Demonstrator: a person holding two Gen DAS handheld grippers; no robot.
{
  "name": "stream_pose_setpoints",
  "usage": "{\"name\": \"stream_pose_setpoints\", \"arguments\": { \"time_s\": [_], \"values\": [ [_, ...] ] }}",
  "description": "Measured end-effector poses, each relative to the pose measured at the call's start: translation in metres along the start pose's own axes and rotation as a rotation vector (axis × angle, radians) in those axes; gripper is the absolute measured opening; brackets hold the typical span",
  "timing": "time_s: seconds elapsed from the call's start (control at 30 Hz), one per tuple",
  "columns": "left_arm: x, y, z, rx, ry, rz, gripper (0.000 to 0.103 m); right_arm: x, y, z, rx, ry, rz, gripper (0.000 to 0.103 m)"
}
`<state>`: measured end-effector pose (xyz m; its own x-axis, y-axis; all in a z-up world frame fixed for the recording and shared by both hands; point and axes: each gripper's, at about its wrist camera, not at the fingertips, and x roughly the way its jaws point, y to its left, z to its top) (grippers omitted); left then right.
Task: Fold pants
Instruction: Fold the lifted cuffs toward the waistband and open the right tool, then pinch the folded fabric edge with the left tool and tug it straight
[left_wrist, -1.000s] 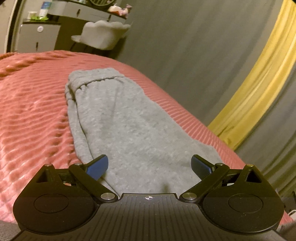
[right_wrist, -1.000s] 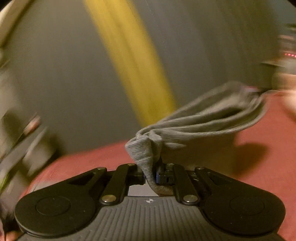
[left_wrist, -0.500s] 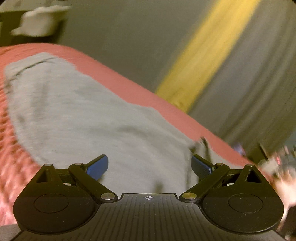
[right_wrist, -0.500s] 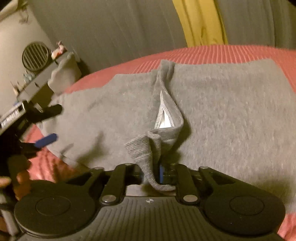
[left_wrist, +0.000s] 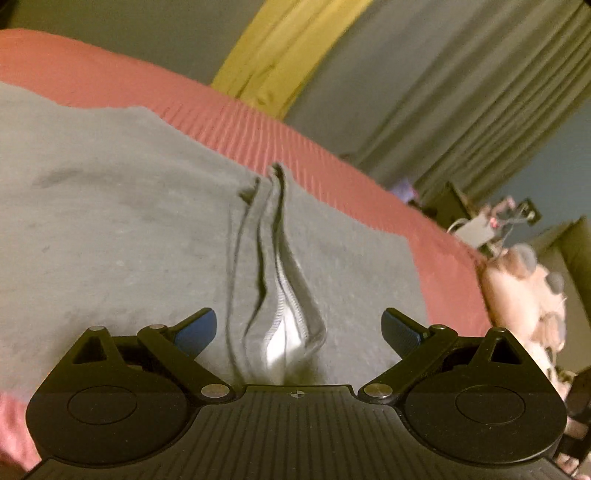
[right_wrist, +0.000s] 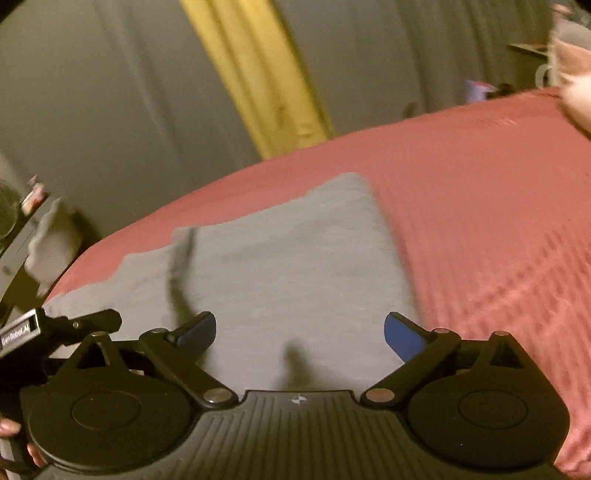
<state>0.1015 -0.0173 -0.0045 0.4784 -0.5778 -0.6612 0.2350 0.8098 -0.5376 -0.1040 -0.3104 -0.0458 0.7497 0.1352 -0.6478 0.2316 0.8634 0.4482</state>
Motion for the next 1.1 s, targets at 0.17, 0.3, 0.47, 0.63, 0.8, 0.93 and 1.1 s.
{"name": "stream_pose_setpoints", "arguments": {
  "time_s": [0.17, 0.3, 0.47, 0.63, 0.8, 0.93, 1.1],
  "values": [
    [0.041, 0.021, 0.003, -0.117, 0.125, 0.002, 0.088, 0.011, -0.023, -0.006, 0.146, 0.017, -0.024, 0.098],
    [0.039, 0.046, 0.003, -0.211, 0.132, -0.037, 0.054, 0.019, -0.020, -0.009, 0.121, 0.026, -0.028, 0.098],
    [0.039, 0.069, 0.003, -0.288, 0.145, -0.095, 0.027, 0.022, -0.021, -0.008, 0.120, 0.031, -0.040, 0.099],
    [0.035, 0.064, -0.001, -0.227, 0.115, -0.069, 0.027, 0.024, -0.024, -0.008, 0.133, 0.035, -0.049, 0.099],
    [0.040, 0.070, 0.001, -0.285, 0.128, -0.084, 0.038, 0.028, -0.024, -0.009, 0.138, 0.046, -0.068, 0.099],
    [0.044, 0.081, 0.003, -0.340, 0.136, -0.114, 0.042, 0.030, -0.022, -0.010, 0.123, 0.052, -0.081, 0.099],
    [0.051, 0.100, 0.007, -0.432, 0.154, -0.166, 0.030, 0.035, -0.014, -0.012, 0.072, 0.063, -0.113, 0.099]
  ]
}}
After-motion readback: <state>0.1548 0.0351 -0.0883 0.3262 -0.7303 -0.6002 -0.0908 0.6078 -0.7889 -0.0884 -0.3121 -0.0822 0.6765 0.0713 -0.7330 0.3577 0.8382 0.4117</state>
